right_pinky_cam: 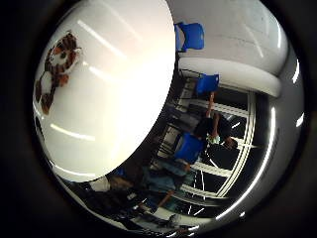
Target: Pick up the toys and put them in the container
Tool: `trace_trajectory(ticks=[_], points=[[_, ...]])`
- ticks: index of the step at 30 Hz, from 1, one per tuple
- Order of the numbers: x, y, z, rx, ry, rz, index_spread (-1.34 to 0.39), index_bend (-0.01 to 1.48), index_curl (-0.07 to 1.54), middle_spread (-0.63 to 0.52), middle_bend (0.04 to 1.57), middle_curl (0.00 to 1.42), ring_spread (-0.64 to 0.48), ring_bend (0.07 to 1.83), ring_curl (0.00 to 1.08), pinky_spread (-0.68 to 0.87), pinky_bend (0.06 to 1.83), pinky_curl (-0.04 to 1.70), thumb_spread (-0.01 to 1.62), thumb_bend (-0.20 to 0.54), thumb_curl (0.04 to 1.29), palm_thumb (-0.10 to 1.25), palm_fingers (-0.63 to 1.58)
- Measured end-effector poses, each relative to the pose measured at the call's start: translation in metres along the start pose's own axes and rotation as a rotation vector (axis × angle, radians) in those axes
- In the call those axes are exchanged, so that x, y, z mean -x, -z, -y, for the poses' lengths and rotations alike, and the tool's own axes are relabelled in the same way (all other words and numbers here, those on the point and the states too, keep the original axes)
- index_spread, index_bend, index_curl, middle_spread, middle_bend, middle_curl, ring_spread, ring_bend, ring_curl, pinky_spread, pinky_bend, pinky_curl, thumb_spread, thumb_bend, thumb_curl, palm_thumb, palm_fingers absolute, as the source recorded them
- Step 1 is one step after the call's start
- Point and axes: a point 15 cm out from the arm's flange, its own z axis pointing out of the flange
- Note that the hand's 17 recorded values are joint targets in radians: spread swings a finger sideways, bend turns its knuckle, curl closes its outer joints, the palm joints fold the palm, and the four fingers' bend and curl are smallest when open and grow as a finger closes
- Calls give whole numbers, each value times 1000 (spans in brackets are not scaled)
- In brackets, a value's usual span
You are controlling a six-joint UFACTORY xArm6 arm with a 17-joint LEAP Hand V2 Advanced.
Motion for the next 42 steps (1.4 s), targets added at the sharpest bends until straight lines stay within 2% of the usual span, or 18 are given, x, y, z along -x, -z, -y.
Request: trace_trajectory(ticks=[26,34,42], points=[[65,-38,21,29,108,66,-466,139,182,50,177,268,202,270,270,389,478,318,954,-25,337,694,-58],[77,-50,25,41,117,88,-453,169,226,-22,195,293,178,287,273,394,453,309,950,-27,344,698,43],[85,-60,23,56,122,108,-451,162,257,-105,213,320,85,329,276,373,423,294,954,-26,343,704,202]])
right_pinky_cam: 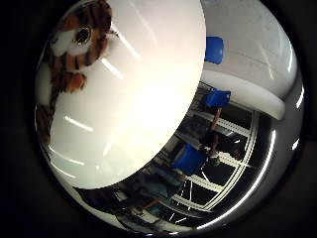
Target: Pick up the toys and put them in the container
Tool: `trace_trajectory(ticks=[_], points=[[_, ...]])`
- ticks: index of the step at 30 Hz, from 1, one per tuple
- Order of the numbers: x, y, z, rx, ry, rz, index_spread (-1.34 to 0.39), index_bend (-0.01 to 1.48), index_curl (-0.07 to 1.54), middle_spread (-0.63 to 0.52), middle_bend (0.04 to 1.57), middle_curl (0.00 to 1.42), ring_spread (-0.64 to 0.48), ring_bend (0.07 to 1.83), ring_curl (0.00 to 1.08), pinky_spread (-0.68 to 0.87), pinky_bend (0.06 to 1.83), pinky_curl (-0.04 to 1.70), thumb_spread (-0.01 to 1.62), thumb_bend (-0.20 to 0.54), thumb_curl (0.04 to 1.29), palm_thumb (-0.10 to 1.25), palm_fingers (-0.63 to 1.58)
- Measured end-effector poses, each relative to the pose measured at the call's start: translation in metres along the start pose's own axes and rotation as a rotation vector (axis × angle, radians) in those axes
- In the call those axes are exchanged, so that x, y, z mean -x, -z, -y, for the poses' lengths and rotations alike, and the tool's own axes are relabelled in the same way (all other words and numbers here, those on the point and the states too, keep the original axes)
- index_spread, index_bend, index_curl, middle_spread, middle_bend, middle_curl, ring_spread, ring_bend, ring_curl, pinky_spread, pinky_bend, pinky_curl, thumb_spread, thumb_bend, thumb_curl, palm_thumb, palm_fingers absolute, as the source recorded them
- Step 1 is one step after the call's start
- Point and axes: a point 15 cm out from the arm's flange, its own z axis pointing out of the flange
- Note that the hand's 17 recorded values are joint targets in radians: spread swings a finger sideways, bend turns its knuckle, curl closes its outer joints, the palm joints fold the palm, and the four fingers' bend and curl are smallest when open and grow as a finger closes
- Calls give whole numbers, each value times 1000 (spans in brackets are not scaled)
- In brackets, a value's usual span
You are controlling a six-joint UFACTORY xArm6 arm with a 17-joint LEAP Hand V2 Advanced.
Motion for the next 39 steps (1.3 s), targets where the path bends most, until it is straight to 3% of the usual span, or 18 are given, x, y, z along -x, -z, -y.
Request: trace_trajectory(ticks=[3,6,7,9,10,13,21,24,32,39], points=[[6,-6,-2,7,4,12,-456,164,260,-144,237,331,-1,391,281,349,411,282,959,-26,344,711,315],[5,-6,-7,8,1,16,-455,172,263,-215,338,363,-152,541,306,189,382,258,960,-24,344,718,541],[4,-5,-10,7,-5,16,-457,169,264,-250,420,392,-201,607,325,107,396,257,965,-24,344,721,690],[2,-3,-13,8,-13,15,-451,152,253,-312,542,451,-306,779,379,-241,568,276,972,-23,342,724,1053],[0,-1,-16,8,-17,15,-447,167,258,-321,578,472,-324,805,395,-347,615,286,983,-24,340,724,1110],[-2,4,-23,8,-27,10,-435,378,379,-311,799,587,-327,955,480,-519,755,360,1018,-21,333,735,1317],[-4,20,-48,-30,-86,37,-330,958,736,-245,1169,816,-272,1281,666,-342,1255,653,1153,9,349,885,1152],[-2,37,-48,-86,-106,65,-282,1059,798,-217,1249,863,-263,1326,721,-281,1332,740,1183,21,388,978,1096],[18,83,-77,-107,-160,183,-236,1124,838,-182,1304,899,-262,1352,814,-200,1335,905,1152,-8,493,1070,1042],[-5,150,-103,-193,-261,134,-220,1127,842,-173,1317,905,-260,1345,859,-182,1279,1036,1113,-12,553,1081,1042]])
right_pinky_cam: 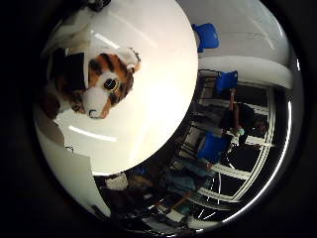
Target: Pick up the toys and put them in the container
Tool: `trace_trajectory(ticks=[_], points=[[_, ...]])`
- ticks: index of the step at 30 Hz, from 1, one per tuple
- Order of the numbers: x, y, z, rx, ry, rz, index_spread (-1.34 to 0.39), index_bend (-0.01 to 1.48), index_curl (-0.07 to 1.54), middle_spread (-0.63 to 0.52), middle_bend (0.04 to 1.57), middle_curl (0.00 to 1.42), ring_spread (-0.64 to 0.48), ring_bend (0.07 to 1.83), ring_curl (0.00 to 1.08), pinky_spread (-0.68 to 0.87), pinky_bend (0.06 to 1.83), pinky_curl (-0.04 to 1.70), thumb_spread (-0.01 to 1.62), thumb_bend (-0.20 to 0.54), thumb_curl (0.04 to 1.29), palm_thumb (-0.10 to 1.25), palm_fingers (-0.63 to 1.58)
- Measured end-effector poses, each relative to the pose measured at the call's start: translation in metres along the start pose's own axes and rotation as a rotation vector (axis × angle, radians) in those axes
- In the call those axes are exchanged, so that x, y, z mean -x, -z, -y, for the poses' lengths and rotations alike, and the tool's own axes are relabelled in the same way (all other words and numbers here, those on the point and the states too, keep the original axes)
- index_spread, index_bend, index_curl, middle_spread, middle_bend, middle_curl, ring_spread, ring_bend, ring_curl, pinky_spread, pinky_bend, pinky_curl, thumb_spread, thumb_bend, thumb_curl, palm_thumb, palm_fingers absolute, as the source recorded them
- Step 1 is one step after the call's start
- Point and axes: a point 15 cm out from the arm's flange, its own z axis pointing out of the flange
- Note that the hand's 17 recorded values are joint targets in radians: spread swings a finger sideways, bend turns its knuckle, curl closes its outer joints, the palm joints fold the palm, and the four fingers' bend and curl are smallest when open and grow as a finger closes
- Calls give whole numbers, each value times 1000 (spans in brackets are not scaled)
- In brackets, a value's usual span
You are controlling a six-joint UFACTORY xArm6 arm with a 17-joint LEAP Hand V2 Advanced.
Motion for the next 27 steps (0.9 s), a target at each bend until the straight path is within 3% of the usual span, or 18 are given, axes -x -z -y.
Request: trace_trajectory(ticks=[13,27], points=[[0,151,42,-182,-67,14,-216,1121,844,-170,1305,902,-261,1317,898,-196,1159,1219,1062,-13,628,1046,1059],[93,229,149,-337,-29,98,-218,1106,852,-169,1300,901,-266,1293,920,-212,1111,1290,1027,-14,683,1028,1072]])
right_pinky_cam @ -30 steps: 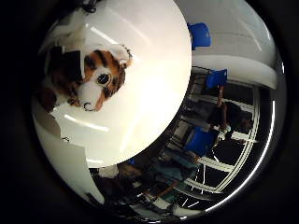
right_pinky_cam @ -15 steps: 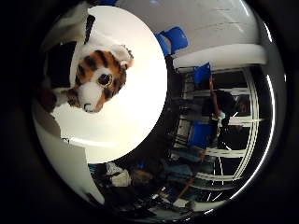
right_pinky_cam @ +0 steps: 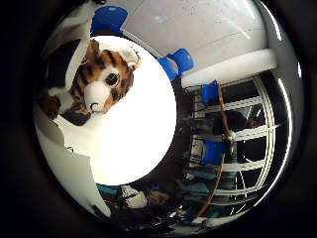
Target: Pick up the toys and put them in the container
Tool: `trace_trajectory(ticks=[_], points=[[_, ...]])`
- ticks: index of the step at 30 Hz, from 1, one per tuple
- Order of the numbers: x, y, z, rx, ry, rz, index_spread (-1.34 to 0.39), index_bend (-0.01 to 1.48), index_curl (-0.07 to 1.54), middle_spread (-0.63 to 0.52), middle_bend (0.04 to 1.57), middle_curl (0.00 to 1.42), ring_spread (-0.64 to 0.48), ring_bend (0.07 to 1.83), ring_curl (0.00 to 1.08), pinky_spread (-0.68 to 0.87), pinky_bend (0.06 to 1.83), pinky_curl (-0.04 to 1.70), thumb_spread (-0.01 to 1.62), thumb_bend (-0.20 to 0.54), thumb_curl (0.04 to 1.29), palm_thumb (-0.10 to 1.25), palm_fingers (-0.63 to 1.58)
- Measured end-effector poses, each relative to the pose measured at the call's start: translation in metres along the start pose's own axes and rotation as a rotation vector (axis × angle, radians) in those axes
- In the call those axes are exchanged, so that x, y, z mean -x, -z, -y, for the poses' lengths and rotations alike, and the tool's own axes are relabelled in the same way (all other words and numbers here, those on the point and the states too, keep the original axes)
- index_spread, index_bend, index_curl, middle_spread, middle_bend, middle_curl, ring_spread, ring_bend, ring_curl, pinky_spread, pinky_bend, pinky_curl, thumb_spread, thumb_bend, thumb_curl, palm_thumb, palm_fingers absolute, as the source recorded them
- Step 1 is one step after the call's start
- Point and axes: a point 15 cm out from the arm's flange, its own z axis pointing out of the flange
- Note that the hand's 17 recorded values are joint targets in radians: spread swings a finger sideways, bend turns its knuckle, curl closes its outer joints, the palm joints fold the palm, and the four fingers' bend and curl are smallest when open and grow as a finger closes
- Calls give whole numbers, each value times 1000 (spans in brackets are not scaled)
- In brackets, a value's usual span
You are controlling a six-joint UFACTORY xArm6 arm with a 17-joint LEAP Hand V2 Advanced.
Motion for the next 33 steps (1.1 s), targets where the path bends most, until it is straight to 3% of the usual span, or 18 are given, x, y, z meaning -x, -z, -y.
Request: trace_trajectory(ticks=[7,13,17,19,21,22,23,24,25,26,28,33], points=[[48,-7,52,-27,10,76,-219,1099,855,-169,1296,902,-268,1285,928,-217,1108,1305,1015,-15,692,1008,1077],[79,-23,73,-18,19,107,-221,1095,861,-172,1289,908,-269,1285,933,-219,1108,1311,1015,-18,699,997,1073],[92,-31,83,-29,18,139,-224,1060,856,-174,1252,901,-267,1261,908,-231,1084,1258,1084,-31,668,876,1081],[94,-31,90,-56,13,147,-235,907,816,-179,1185,854,-258,1239,836,-278,1017,1136,1114,-35,625,790,1095],[94,-32,91,-58,12,149,-264,651,760,-195,1101,791,-264,1201,751,-395,949,991,1144,-29,576,736,1009],[94,-32,91,-57,13,149,-286,492,720,-212,1031,758,-276,1169,711,-456,932,934,1155,-26,553,721,874],[95,-33,89,-52,15,150,-314,426,720,-226,998,742,-282,1165,700,-490,934,910,1160,-24,538,715,825],[95,-35,88,-44,18,151,-368,386,692,-247,928,713,-290,1093,667,-474,876,894,1167,-24,520,707,624],[94,-38,85,-36,21,151,-437,416,669,-252,854,679,-264,996,629,-365,757,891,1171,-23,500,699,398],[93,-39,84,-29,19,151,-463,421,646,-245,805,652,-235,941,598,-287,723,880,1167,-25,488,690,343],[91,-43,79,-8,23,155,-514,427,583,-179,585,545,-83,743,492,19,711,851,1172,-24,458,667,153],[94,-60,55,102,62,188,-518,336,468,-82,419,429,119,560,361,418,631,722,1169,-22,421,648,127]])
